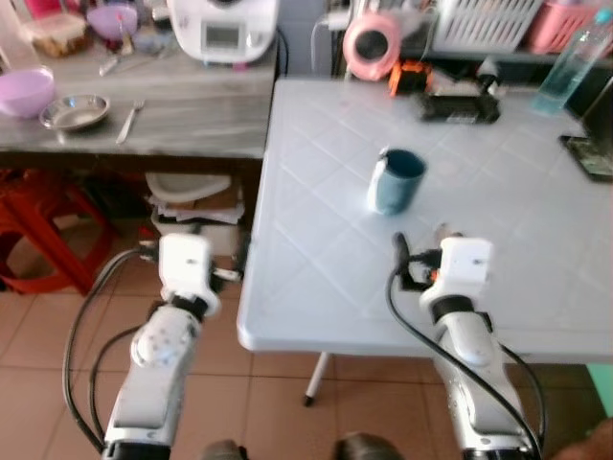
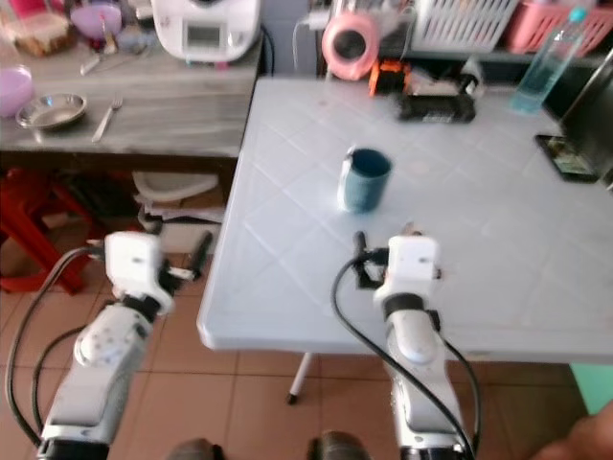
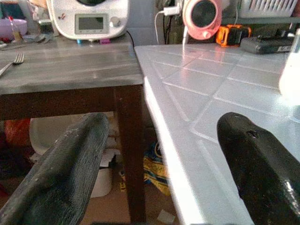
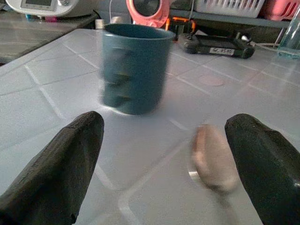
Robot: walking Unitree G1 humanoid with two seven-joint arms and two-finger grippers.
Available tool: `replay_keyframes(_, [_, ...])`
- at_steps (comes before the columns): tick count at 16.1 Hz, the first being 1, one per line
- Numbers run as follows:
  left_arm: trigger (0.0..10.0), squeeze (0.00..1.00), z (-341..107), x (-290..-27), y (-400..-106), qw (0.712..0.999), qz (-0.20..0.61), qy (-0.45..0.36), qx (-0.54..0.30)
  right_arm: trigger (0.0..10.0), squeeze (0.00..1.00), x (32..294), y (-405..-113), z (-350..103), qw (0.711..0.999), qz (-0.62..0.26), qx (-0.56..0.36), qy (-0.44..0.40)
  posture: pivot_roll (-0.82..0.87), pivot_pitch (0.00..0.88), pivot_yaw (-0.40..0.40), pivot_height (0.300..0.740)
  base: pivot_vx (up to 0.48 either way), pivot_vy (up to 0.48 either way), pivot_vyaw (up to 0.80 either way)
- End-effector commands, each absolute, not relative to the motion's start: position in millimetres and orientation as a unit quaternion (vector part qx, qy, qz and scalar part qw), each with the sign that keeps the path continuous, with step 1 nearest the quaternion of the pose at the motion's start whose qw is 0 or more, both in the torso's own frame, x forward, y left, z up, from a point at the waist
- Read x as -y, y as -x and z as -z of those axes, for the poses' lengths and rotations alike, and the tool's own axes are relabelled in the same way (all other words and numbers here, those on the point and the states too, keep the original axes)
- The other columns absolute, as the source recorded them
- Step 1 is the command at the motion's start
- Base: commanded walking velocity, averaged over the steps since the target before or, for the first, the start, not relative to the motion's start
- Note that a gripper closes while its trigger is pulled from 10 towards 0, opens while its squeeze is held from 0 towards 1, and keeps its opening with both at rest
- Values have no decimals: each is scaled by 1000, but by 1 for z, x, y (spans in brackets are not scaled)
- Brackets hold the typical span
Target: Setting the table
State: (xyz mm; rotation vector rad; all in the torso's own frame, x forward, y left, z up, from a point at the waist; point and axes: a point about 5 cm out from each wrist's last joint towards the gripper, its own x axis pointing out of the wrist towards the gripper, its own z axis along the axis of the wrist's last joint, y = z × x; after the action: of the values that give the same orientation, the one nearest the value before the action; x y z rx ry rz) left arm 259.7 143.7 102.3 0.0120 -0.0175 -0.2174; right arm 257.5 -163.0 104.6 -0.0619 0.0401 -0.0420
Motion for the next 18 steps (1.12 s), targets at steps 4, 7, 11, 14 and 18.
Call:
replay_keyframes(4, [10000, 0, -102, -138, -260, 993, 114, 4, 6, 10000, 0, 170, -258, -106, 999, 27, -23, 38, -43, 0, 8, 740, 0, 0, 0])
replay_keyframes(7, [10000, 0, -101, -138, -259, 993, 118, 2, -1, 10000, 0, 170, -259, -99, 998, 26, -45, 35, -40, 0, 10, 740, 0, 0, 0])
replay_keyframes(11, [10000, 0, -96, -138, -257, 993, 119, -12, -20, 10000, 0, 172, -270, -95, 997, -2, -74, 34, -30, 0, 15, 740, 0, 0, 0])
replay_keyframes(14, [10000, 0, -97, -138, -256, 992, 124, -11, -20, 10000, 0, 169, -279, -96, 996, -25, -81, 38, -24, 0, 15, 740, 0, 0, 0])
replay_keyframes(18, [10000, 0, -98, -139, -253, 991, 127, -13, -26, 10000, 0, 162, -278, -82, 989, -54, -133, 41, -11, 3, 19, 740, 0, 0, 0])
